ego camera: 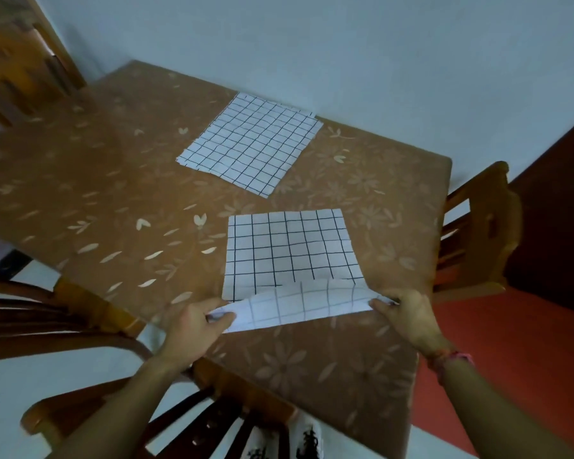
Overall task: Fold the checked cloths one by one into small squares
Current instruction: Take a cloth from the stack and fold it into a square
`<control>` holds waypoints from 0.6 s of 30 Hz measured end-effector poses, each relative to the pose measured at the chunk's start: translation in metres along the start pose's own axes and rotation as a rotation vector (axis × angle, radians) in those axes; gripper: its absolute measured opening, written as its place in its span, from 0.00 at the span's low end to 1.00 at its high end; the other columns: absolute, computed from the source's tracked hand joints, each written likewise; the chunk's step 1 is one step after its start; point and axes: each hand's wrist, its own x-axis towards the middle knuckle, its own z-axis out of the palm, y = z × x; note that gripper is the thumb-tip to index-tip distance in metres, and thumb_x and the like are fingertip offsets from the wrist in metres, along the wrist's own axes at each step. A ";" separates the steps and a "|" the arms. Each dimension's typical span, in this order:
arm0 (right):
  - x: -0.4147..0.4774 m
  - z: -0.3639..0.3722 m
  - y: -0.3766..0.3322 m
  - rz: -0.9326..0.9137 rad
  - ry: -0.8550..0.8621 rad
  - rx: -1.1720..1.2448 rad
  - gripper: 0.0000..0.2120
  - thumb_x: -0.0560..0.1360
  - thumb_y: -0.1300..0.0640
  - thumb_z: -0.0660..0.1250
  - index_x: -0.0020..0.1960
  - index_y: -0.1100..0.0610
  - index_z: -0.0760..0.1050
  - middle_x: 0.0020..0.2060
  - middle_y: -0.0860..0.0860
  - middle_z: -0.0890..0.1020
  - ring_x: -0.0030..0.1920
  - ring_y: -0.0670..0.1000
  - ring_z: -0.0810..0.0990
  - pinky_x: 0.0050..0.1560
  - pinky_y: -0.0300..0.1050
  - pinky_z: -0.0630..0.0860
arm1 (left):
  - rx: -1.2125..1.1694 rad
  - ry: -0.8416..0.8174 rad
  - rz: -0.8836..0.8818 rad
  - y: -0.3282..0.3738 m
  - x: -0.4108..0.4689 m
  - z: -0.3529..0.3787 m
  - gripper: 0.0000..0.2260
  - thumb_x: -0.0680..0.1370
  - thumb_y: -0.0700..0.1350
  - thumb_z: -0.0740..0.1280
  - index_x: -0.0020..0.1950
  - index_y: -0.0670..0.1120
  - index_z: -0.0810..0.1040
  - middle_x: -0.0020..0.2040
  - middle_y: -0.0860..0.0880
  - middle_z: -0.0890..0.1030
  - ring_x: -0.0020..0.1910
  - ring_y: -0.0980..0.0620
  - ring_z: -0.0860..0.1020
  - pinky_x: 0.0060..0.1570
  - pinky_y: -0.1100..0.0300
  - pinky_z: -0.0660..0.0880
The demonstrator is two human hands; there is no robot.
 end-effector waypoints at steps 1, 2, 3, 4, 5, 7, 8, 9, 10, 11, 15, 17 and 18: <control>-0.003 0.000 0.003 0.008 -0.001 0.014 0.15 0.70 0.56 0.76 0.31 0.62 0.74 0.27 0.58 0.77 0.30 0.50 0.71 0.34 0.39 0.69 | -0.019 -0.007 0.016 -0.001 -0.005 0.002 0.09 0.72 0.44 0.74 0.34 0.45 0.78 0.26 0.51 0.75 0.28 0.57 0.72 0.31 0.67 0.68; -0.005 0.001 0.010 0.031 -0.010 0.017 0.17 0.70 0.54 0.76 0.31 0.63 0.74 0.26 0.57 0.76 0.29 0.52 0.71 0.35 0.44 0.71 | -0.034 -0.013 0.037 -0.001 -0.009 0.003 0.09 0.73 0.42 0.74 0.35 0.42 0.78 0.27 0.49 0.74 0.28 0.57 0.71 0.31 0.67 0.67; -0.007 0.000 0.014 0.071 -0.028 -0.004 0.18 0.69 0.52 0.76 0.31 0.63 0.74 0.25 0.56 0.76 0.29 0.53 0.73 0.36 0.47 0.72 | -0.049 -0.016 0.050 -0.001 -0.012 0.003 0.07 0.73 0.41 0.74 0.36 0.42 0.79 0.28 0.46 0.76 0.28 0.58 0.71 0.31 0.67 0.68; -0.009 -0.001 0.016 0.098 -0.050 -0.020 0.18 0.69 0.50 0.77 0.31 0.61 0.76 0.24 0.53 0.76 0.29 0.52 0.74 0.34 0.46 0.72 | -0.062 -0.031 0.051 0.000 -0.014 0.002 0.06 0.73 0.40 0.74 0.37 0.45 0.80 0.29 0.44 0.77 0.29 0.58 0.71 0.31 0.66 0.69; -0.010 -0.001 0.015 0.106 -0.065 -0.034 0.17 0.69 0.50 0.77 0.31 0.60 0.77 0.23 0.49 0.75 0.28 0.49 0.73 0.32 0.42 0.70 | -0.069 -0.049 0.053 0.000 -0.016 0.001 0.07 0.73 0.40 0.74 0.37 0.48 0.80 0.31 0.44 0.78 0.29 0.57 0.72 0.31 0.66 0.69; -0.011 -0.001 0.014 0.101 -0.069 -0.018 0.21 0.68 0.52 0.77 0.26 0.57 0.70 0.19 0.46 0.68 0.24 0.45 0.68 0.27 0.36 0.64 | -0.067 -0.062 0.065 0.002 -0.016 -0.002 0.10 0.74 0.40 0.73 0.37 0.54 0.80 0.31 0.49 0.79 0.31 0.56 0.76 0.31 0.66 0.71; -0.011 -0.002 0.013 0.089 -0.069 -0.019 0.25 0.68 0.52 0.78 0.25 0.56 0.64 0.20 0.46 0.65 0.24 0.45 0.65 0.26 0.38 0.62 | -0.062 -0.065 0.065 0.001 -0.014 -0.002 0.10 0.74 0.40 0.73 0.38 0.55 0.80 0.32 0.52 0.80 0.34 0.55 0.78 0.31 0.67 0.71; -0.011 -0.002 0.011 0.087 -0.063 -0.025 0.27 0.67 0.52 0.79 0.26 0.56 0.62 0.21 0.46 0.64 0.25 0.45 0.63 0.27 0.40 0.62 | -0.048 -0.067 0.072 0.000 -0.012 -0.003 0.09 0.74 0.41 0.72 0.39 0.55 0.80 0.33 0.55 0.81 0.36 0.55 0.78 0.31 0.69 0.71; -0.008 -0.001 0.011 0.085 -0.061 -0.018 0.27 0.67 0.52 0.79 0.26 0.57 0.62 0.23 0.47 0.64 0.26 0.46 0.63 0.27 0.41 0.62 | -0.034 -0.063 0.073 0.000 -0.008 -0.003 0.07 0.74 0.42 0.72 0.41 0.54 0.81 0.33 0.58 0.81 0.37 0.57 0.78 0.32 0.70 0.70; -0.006 -0.001 0.009 0.086 -0.049 -0.014 0.26 0.68 0.53 0.79 0.27 0.59 0.63 0.23 0.49 0.65 0.26 0.47 0.64 0.28 0.41 0.62 | -0.017 -0.048 0.073 0.000 -0.003 -0.004 0.05 0.74 0.43 0.73 0.43 0.54 0.81 0.33 0.60 0.80 0.38 0.59 0.78 0.34 0.71 0.70; 0.014 0.003 0.002 0.088 0.016 0.095 0.23 0.68 0.54 0.78 0.29 0.62 0.66 0.24 0.50 0.67 0.28 0.48 0.65 0.28 0.37 0.63 | -0.002 0.031 0.047 0.004 0.029 -0.007 0.07 0.74 0.43 0.73 0.40 0.54 0.79 0.29 0.63 0.78 0.33 0.62 0.76 0.32 0.74 0.66; 0.028 0.006 0.000 0.124 -0.012 0.183 0.22 0.68 0.53 0.78 0.29 0.57 0.66 0.25 0.48 0.69 0.29 0.48 0.69 0.31 0.39 0.67 | 0.024 0.083 0.060 0.004 0.049 -0.009 0.11 0.74 0.45 0.73 0.35 0.55 0.75 0.27 0.62 0.76 0.30 0.62 0.75 0.33 0.70 0.68; 0.035 0.008 0.002 0.151 -0.053 0.249 0.19 0.68 0.52 0.78 0.29 0.55 0.69 0.25 0.46 0.74 0.30 0.48 0.73 0.35 0.41 0.71 | 0.040 0.110 0.051 0.002 0.060 -0.010 0.11 0.73 0.48 0.73 0.34 0.55 0.75 0.28 0.60 0.77 0.31 0.60 0.76 0.34 0.64 0.71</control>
